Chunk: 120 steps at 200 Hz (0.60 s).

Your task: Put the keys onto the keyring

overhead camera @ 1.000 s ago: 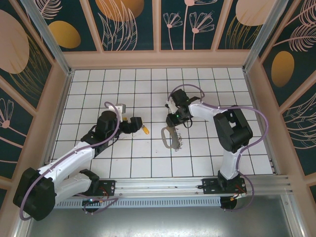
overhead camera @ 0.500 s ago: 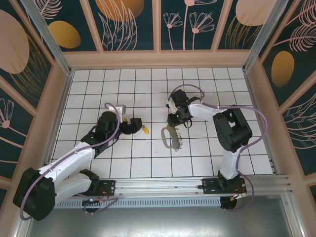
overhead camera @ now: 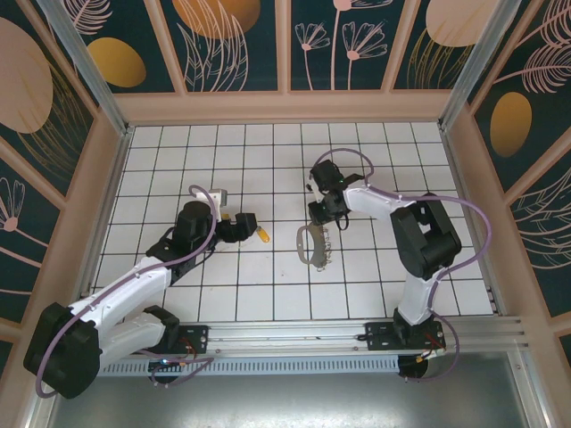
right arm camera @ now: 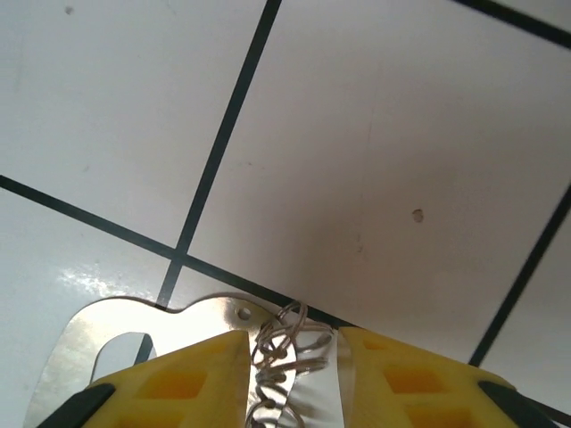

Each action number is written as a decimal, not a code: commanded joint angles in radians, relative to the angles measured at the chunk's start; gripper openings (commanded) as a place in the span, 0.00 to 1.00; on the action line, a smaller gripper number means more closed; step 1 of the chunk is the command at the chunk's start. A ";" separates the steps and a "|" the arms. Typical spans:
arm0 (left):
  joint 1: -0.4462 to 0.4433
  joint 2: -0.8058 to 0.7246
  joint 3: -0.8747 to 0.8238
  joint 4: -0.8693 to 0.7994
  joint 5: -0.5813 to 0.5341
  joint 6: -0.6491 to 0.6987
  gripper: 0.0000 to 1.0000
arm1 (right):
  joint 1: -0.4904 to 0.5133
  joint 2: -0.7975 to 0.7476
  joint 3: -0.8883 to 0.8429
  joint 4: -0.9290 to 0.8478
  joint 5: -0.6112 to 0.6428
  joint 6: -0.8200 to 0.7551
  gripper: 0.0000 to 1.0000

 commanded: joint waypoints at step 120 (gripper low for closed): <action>-0.005 -0.012 -0.003 0.030 -0.014 0.011 0.93 | -0.041 0.037 0.048 0.003 -0.154 0.034 0.30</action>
